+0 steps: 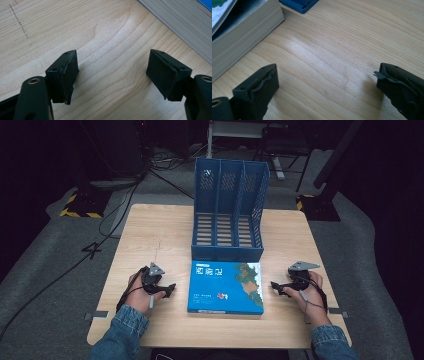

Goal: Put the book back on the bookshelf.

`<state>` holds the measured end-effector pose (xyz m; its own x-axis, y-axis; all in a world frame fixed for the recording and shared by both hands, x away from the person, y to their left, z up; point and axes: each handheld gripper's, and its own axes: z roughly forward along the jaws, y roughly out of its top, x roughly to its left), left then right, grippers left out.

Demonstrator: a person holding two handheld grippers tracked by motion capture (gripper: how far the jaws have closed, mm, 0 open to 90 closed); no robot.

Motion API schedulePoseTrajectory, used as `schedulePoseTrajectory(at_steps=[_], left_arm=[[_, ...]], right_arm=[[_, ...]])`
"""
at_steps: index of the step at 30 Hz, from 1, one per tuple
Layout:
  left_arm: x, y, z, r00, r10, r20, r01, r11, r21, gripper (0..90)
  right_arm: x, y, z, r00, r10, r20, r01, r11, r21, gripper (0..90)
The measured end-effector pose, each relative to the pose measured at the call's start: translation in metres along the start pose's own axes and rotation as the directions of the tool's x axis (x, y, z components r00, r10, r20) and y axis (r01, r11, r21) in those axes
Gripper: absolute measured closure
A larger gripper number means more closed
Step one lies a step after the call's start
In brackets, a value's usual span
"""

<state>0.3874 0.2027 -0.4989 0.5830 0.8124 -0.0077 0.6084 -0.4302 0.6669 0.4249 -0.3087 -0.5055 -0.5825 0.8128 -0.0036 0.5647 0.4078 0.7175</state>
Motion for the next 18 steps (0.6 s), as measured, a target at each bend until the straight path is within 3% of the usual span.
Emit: schedulePoseTrajectory(at_steps=[3, 4, 8, 16, 18], left_arm=[[0.001, 0.0, -0.003, 1.0, -0.004, -0.008, 0.004, 0.9999, -0.015, 25.3], [0.001, 0.0, -0.004, 1.0, -0.004, -0.004, 0.004, 0.9996, -0.026, 25.4], [-0.002, 0.004, -0.009, 1.0, -0.009, 0.0, 0.009, 0.9991, -0.042, 25.4], [-0.013, 0.014, -0.018, 0.9969, -0.038, 0.069, 0.044, 0.995, -0.09, 25.3], [-0.015, 0.016, -0.019, 0.9968, -0.029, 0.074, 0.036, 0.9949, -0.094, 24.9]], right_arm=[[0.001, 0.003, -0.004, 1.0, -0.004, -0.009, 0.004, 1.0, 0.017, 21.5], [0.003, 0.005, -0.006, 0.9999, -0.01, -0.014, 0.01, 1.0, 0.029, 23.1], [0.006, 0.007, -0.007, 0.9992, -0.004, -0.04, 0.005, 0.999, 0.042, 26.6], [0.017, 0.014, -0.022, 0.9964, -0.008, -0.085, 0.008, 1.0, 0.006, 25.4], [0.018, 0.015, -0.024, 0.9962, -0.009, -0.087, 0.009, 1.0, 0.002, 25.5]])
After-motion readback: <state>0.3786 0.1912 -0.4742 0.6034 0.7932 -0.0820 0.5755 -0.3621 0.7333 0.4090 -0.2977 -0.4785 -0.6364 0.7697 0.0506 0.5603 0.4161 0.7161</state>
